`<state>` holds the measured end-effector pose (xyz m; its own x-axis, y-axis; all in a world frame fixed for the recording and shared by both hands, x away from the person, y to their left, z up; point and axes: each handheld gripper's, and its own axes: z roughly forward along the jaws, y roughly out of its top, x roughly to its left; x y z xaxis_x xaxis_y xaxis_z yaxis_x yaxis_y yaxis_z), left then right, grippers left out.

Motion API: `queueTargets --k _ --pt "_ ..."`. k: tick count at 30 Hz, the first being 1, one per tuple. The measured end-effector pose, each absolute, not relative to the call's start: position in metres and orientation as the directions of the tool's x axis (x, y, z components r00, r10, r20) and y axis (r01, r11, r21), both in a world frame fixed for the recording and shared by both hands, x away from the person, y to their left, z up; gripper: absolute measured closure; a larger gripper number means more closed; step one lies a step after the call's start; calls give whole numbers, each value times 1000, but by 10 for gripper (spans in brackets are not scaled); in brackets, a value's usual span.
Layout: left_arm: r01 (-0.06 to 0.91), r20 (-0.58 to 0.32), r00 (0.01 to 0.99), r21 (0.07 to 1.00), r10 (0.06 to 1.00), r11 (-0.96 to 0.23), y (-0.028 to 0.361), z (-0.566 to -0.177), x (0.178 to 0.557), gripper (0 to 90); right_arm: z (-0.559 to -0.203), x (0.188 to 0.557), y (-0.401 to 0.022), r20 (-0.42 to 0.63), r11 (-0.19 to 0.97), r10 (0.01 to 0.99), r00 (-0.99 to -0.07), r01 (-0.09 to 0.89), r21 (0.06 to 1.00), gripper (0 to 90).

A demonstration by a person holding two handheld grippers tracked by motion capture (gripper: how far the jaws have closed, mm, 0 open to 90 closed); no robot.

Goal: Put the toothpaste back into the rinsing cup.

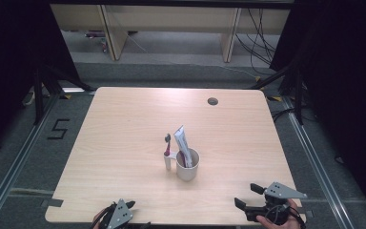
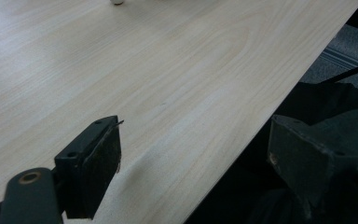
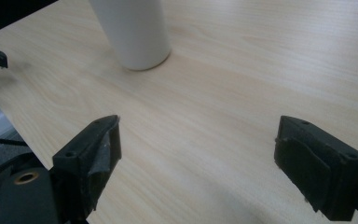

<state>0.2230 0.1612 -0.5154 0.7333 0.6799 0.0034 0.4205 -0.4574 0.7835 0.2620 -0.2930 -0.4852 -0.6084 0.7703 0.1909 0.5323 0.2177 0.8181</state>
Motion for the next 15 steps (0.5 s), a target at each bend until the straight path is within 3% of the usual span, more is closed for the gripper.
queueTargets --k 6,7,10,11,15 --pt "429 -14 727 790 686 -438 161 -516 222 170 -489 259 -296 178 248 763 -621 536 807 158" --pt "430 -15 727 790 686 -438 161 -516 222 169 -489 256 -294 214 233 767 -605 573 786 158" --pt "431 -16 726 789 687 -437 161 -516 222 168 -492 256 -295 174 269 760 -626 547 792 158" --pt "430 -15 727 789 686 -439 161 -516 223 168 -492 253 -293 209 247 769 -604 583 774 158" --pt "427 -3 729 784 684 -451 161 -516 224 168 -494 252 -296 163 294 759 -630 555 778 158"
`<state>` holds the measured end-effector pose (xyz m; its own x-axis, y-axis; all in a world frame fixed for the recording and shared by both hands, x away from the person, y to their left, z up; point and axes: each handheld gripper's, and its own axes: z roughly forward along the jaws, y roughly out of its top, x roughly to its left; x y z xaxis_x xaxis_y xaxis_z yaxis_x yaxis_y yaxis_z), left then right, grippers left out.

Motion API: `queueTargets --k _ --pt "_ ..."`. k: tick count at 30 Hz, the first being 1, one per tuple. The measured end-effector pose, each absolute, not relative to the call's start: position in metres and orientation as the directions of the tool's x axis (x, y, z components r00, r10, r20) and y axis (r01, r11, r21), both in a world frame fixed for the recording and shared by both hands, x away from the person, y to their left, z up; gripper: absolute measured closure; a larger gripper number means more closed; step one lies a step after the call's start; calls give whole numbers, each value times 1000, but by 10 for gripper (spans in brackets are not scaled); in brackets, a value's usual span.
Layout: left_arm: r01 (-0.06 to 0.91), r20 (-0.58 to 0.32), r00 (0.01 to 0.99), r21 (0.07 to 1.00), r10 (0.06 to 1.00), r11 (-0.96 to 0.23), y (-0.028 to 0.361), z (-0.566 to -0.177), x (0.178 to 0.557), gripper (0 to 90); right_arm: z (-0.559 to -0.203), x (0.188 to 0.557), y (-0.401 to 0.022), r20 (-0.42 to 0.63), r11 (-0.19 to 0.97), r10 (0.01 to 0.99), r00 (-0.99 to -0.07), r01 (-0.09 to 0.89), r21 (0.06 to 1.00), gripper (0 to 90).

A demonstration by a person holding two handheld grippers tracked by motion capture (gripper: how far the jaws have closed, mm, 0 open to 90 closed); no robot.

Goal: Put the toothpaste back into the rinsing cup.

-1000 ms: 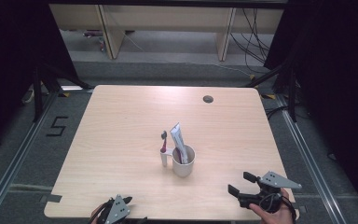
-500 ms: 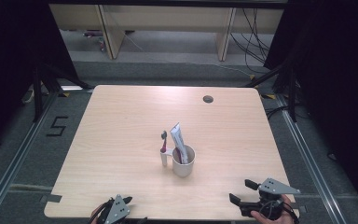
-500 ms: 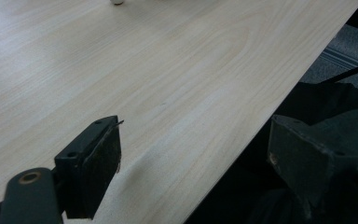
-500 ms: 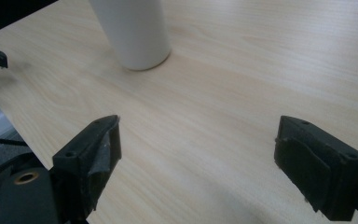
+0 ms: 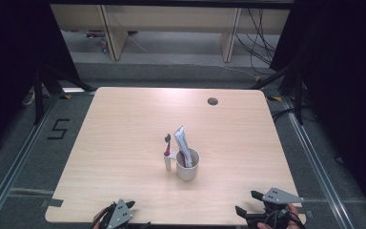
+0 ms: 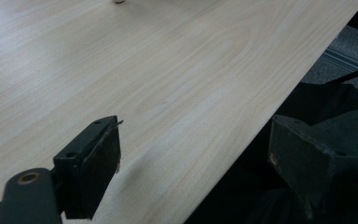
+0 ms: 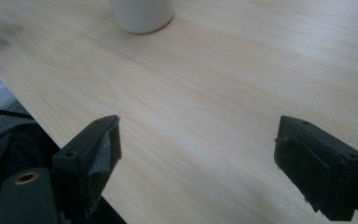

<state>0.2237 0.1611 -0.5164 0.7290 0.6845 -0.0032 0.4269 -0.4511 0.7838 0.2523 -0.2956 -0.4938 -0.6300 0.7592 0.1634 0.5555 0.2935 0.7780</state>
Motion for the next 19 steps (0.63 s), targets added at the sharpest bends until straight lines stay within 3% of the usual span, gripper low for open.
queueTargets --k 4,11,12,13,19 --pt "430 -9 727 785 686 -445 162 -515 223 166 -496 248 -296 185 292 766 -616 590 752 158" --pt "433 -19 727 788 686 -437 161 -516 223 166 -499 246 -298 147 323 758 -635 562 761 158" --pt "437 -22 727 786 686 -438 161 -516 223 166 -498 243 -296 188 294 772 -607 604 740 158" --pt "437 -21 726 786 688 -437 161 -516 223 166 -498 244 -298 145 327 766 -626 573 752 158" --pt "431 -7 722 787 692 -441 162 -516 224 166 -500 242 -297 152 325 768 -622 583 744 158"
